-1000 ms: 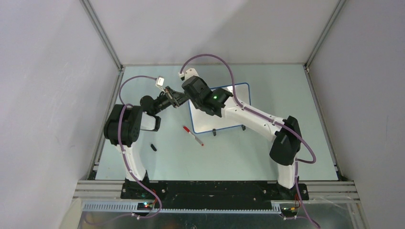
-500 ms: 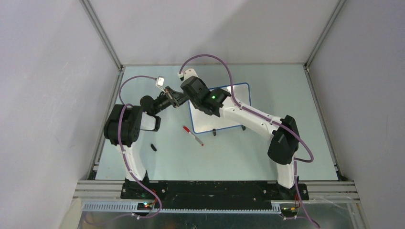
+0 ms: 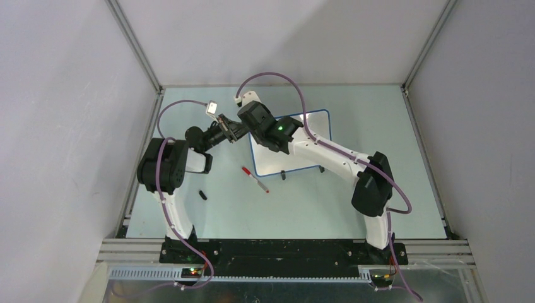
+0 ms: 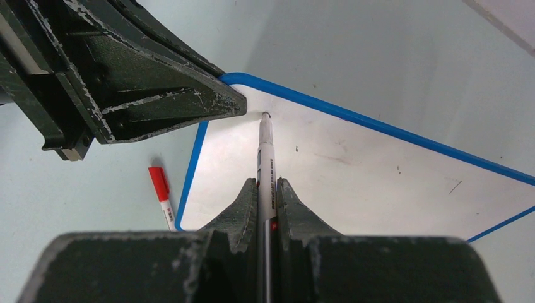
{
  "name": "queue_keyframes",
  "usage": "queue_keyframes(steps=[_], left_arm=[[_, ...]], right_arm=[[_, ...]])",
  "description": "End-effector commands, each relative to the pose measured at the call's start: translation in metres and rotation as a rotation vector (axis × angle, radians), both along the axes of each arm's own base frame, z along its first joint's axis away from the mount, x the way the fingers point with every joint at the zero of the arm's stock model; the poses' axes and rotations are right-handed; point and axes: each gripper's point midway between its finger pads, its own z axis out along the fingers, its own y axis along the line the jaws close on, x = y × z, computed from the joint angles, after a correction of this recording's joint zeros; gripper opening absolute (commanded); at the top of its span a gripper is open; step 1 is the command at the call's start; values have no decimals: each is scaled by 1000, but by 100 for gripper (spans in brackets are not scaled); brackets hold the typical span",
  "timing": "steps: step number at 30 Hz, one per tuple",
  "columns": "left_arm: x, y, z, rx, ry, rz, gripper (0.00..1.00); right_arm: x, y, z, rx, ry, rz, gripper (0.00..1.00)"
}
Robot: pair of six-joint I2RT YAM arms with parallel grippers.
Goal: Write a sentence on the whiteboard
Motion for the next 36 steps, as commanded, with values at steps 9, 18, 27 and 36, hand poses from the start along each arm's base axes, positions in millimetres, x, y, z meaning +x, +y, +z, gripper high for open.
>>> queue_keyframes(steps=[9,18,27,36], left_arm=[[-7,-4,28,7,-131,-6,7],[-7,-3,28,7,-131,-5,6],[-8,-4,28,8,-133,-6,6],[-8,-4,28,8,-135,-5,6]], right_arm=[[6,9,11,37,-13,18,0],[-1,16,7,39,16,62,0],[-9,13,-6,11,55,74,0],[-8,0,-7,-9,43,38,0]])
